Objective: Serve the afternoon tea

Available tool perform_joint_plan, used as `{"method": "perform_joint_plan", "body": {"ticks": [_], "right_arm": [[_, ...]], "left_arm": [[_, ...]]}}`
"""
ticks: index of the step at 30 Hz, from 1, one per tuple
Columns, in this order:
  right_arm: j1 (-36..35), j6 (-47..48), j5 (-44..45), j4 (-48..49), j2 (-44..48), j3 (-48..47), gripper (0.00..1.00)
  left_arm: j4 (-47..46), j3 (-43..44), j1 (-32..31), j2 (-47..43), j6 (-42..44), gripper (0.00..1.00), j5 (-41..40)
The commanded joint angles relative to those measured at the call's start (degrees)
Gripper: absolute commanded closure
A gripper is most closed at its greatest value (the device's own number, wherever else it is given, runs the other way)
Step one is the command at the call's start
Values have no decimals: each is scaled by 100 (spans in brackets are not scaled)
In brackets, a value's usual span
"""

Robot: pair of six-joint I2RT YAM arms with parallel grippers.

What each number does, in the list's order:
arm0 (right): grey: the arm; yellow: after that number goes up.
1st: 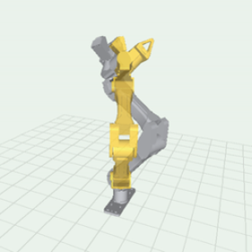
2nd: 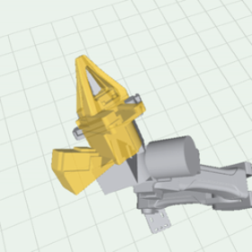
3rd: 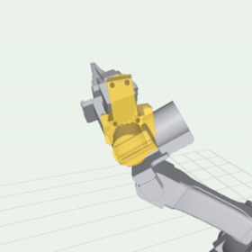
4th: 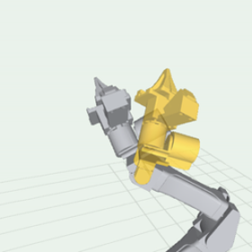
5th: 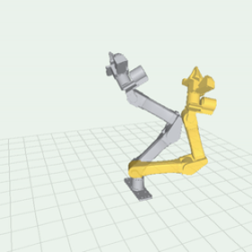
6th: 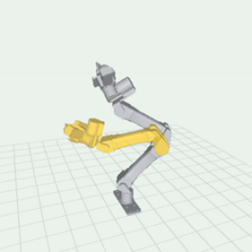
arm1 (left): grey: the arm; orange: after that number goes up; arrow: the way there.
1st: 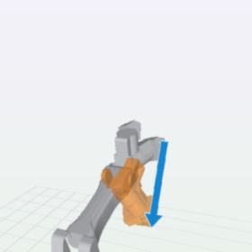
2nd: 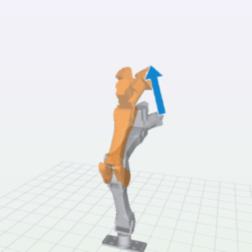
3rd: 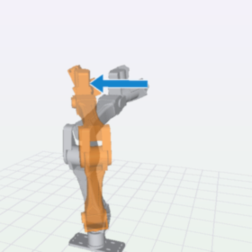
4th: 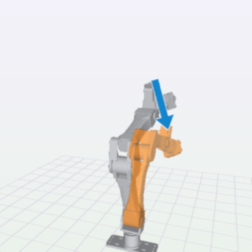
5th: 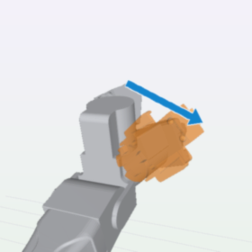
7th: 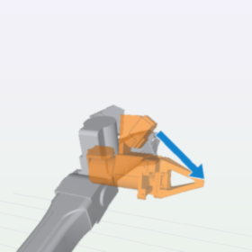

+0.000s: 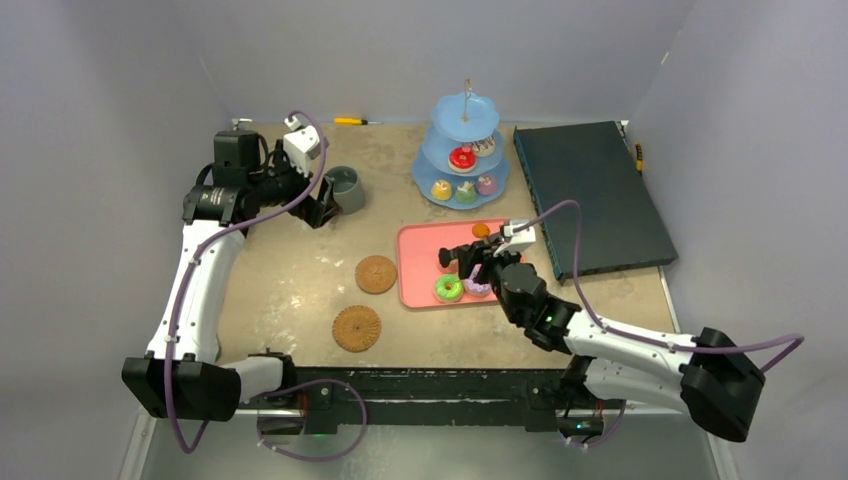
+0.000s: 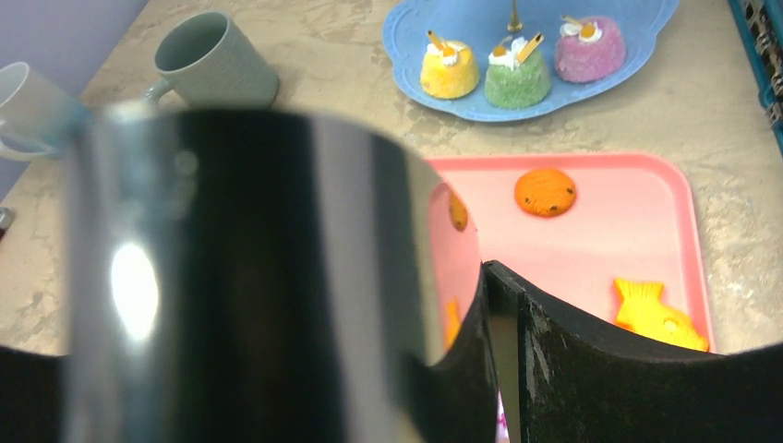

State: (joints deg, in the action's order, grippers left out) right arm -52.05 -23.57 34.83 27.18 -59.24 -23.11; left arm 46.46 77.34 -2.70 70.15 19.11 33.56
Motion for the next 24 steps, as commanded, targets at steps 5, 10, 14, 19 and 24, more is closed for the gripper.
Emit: {"method": "perform_joint_plan", "body": {"ticks": [5, 10, 14, 19, 24], "right_arm": [[-338, -813, 809, -1042, 707, 96, 29], [-355, -1018, 1014, -1443, 755, -17, 29], [-420, -1503, 1307, -2111, 640, -236, 29], [-509, -1789, 1589, -2499, 765, -306, 29], [-537, -1840, 1729, -2619, 690, -365, 29]], "left_arm": [[65, 189, 19, -12, 58, 6, 139], [82, 191, 22, -1, 39, 6, 152], [141, 197, 23, -4, 106, 6, 142], [162, 199, 22, 23, 154, 6, 164], [158, 227, 22, 84, 124, 7, 220]]}}
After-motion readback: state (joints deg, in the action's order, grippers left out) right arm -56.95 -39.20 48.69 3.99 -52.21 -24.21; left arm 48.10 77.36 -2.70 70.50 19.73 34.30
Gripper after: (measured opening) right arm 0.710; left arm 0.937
